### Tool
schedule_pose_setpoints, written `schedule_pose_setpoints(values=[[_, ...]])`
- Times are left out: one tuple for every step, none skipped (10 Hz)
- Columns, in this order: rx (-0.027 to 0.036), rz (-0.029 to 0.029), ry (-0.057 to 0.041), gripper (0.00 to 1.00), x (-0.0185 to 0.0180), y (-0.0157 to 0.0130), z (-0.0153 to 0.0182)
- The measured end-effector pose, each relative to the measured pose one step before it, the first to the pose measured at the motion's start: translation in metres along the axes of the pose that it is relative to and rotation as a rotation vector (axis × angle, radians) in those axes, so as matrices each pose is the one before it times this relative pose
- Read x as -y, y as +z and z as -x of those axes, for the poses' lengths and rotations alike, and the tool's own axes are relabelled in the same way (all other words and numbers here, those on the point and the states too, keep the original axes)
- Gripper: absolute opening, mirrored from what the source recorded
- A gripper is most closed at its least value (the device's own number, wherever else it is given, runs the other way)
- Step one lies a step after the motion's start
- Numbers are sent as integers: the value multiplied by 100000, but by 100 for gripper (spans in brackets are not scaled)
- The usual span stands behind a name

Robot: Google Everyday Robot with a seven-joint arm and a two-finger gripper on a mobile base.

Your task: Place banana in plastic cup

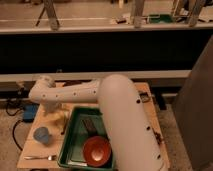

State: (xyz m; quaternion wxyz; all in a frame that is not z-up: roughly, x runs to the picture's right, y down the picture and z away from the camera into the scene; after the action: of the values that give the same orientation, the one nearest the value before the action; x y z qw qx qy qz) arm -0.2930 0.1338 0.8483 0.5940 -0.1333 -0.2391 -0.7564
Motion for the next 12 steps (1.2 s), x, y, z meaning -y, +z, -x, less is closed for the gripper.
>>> schedule_pose_setpoints(values=[[527,-328,-418,80,95,431,81],[676,-585,-330,80,53,569,119],[485,-1140,-374,80,132,425,88],[295,-615,-263,80,115,250,80],[428,-367,-223,80,94,295,119],[473,-126,-185,80,60,363,139],[356,-119,-111,80,51,273,82],[498,-144,86,80,-7,321,97],[610,-353,357,80,-25,283,47],[752,-204,377,80,-80,324,70],[551,-154,309,80,-48,208,38],[527,-15,204,80,-48,241,40]])
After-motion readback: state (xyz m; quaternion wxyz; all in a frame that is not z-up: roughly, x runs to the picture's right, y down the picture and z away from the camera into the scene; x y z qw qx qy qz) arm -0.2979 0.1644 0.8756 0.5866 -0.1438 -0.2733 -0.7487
